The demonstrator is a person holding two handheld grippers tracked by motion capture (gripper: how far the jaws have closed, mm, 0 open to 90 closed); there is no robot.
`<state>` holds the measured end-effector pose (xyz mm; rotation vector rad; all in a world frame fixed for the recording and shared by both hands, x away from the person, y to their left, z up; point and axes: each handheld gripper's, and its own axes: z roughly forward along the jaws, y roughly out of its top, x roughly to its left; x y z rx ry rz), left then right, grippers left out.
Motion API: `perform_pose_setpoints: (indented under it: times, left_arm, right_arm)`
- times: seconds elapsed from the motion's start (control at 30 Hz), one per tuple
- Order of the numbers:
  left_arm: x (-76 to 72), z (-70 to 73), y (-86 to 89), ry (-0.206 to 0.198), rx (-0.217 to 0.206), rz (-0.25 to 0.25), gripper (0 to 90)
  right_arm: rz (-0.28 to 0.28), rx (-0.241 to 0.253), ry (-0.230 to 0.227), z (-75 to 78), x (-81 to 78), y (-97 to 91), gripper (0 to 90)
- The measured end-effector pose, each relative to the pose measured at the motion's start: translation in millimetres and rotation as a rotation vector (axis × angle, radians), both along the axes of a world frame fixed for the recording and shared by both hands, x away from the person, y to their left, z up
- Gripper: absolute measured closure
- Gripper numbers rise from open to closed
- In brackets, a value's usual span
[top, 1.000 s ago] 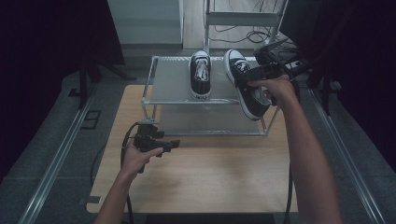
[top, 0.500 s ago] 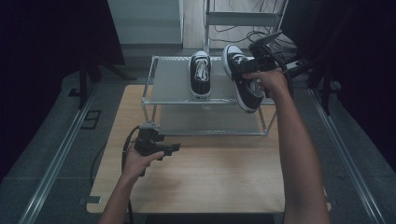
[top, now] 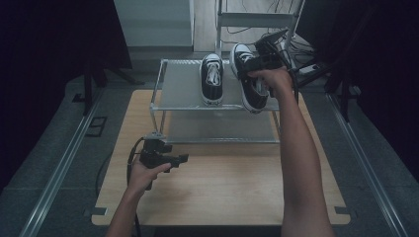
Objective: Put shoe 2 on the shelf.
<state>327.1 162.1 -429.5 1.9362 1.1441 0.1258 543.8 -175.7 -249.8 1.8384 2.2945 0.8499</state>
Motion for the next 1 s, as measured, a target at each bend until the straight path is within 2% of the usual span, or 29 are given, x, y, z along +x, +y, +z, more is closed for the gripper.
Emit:
perform_pose_setpoints:
  times: [0.27, 0.5, 0.7, 1.0]
  left_arm:
    - [-5.3, -4.5, -5.3, 0.000, 0.019, -0.011, 18.1]
    - [-5.6, -8.0, -1.1, 0.009, 0.012, -0.004, 18.3]
    - [-5.2, -8.7, 1.4, 0.011, 0.004, 0.003, 18.4]
    - [-3.9, -10.1, 3.4, 0.015, -0.004, 0.000, 18.5]
  right_arm:
    - [-0.020, 0.014, 0.011, -2.4, 9.6, 9.3, 14.2]
    - [-0.020, 0.006, 0.021, -8.1, 19.4, 15.4, 14.2]
    - [-0.034, 0.020, 0.033, -13.2, 26.7, 16.4, 14.2]
    - [-0.087, 0.045, 0.052, -20.5, 39.1, 23.4, 14.3]
